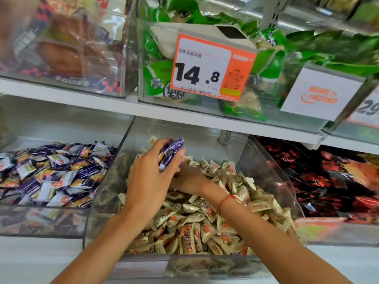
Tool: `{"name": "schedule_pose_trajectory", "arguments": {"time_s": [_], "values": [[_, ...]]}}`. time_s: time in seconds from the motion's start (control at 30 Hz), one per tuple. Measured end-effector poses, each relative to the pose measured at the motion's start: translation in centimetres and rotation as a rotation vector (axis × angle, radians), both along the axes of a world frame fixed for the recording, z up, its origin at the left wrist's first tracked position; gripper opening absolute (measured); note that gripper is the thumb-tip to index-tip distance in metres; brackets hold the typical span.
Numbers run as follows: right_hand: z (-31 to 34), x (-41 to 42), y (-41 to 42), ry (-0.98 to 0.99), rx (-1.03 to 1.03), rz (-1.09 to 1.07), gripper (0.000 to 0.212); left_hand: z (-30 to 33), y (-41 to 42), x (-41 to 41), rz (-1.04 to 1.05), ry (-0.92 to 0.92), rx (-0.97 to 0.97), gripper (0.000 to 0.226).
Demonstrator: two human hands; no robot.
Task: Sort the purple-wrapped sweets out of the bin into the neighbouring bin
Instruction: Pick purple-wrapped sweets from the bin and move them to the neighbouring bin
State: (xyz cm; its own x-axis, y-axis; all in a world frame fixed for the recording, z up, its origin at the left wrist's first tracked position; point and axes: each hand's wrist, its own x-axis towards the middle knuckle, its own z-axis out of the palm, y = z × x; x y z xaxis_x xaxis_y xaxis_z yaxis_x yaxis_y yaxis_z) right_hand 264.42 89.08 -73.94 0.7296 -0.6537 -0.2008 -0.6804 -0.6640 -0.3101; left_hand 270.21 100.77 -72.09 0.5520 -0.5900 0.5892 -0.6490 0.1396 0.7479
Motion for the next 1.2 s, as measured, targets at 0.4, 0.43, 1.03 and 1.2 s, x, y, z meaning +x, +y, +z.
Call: {"name": "schedule_pose_trajectory", "arguments": {"time_s": [0.4, 0.43, 1.03, 1.2], "values": [[6.4, -11.0, 2.4, -0.099, -0.058, 0.25, 0.048, -0.2, 0.7, 1.4, 0.088, 0.048, -0.015, 0.031], [6.9, -12.6, 1.8, -0.031, -0.111, 0.141, 0.05, -0.2, 0.7, 1.4, 0.084, 0.03, 0.007, 0.034], [1.1, -1.1, 0.2, 0.009, 0.008, -0.266, 0.043, -0.1, 0.9, 0.9, 0.1, 0.077, 0.049, 0.032], [1.3, -2.0, 1.1, -0.143, 0.081, -0.101, 0.052, 0.4, 1.0, 0.7, 0.105, 0.051, 0.026, 0.046]]}}
